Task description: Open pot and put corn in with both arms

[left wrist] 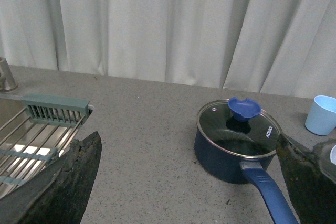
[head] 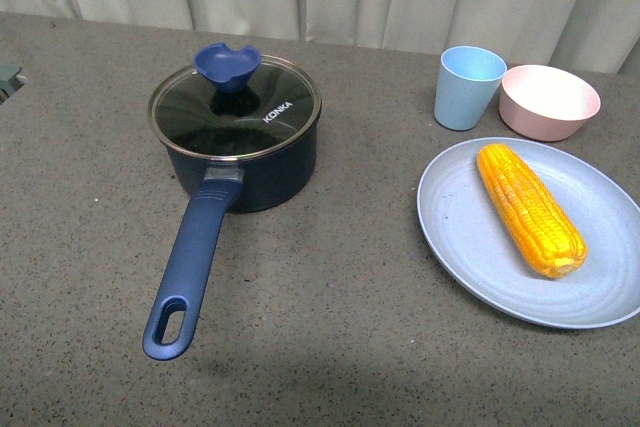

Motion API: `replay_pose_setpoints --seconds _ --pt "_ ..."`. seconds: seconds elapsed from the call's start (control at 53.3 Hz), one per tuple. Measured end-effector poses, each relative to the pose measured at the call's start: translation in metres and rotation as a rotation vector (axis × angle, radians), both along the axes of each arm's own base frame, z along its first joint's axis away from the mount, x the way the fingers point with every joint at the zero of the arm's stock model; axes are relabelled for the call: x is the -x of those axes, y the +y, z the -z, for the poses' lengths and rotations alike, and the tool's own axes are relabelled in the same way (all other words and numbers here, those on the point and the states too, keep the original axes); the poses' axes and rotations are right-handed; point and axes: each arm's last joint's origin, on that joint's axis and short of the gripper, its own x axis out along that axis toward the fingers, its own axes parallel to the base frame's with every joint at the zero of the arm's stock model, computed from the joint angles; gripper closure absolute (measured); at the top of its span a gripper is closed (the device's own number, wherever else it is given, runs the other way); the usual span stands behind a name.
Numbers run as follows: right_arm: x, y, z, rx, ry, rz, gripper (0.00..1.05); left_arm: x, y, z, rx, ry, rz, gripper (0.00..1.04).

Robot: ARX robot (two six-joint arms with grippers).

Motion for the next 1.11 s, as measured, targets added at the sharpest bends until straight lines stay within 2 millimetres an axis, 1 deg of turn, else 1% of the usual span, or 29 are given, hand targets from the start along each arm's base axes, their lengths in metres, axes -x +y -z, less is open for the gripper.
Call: replay_pose_setpoints --seconds 1.106 --pt "0.0 0.0 0.0 0.0 0.0 0.0 0.09 0.0 0.0 0.0 0.0 0.0 0.0 0.06"
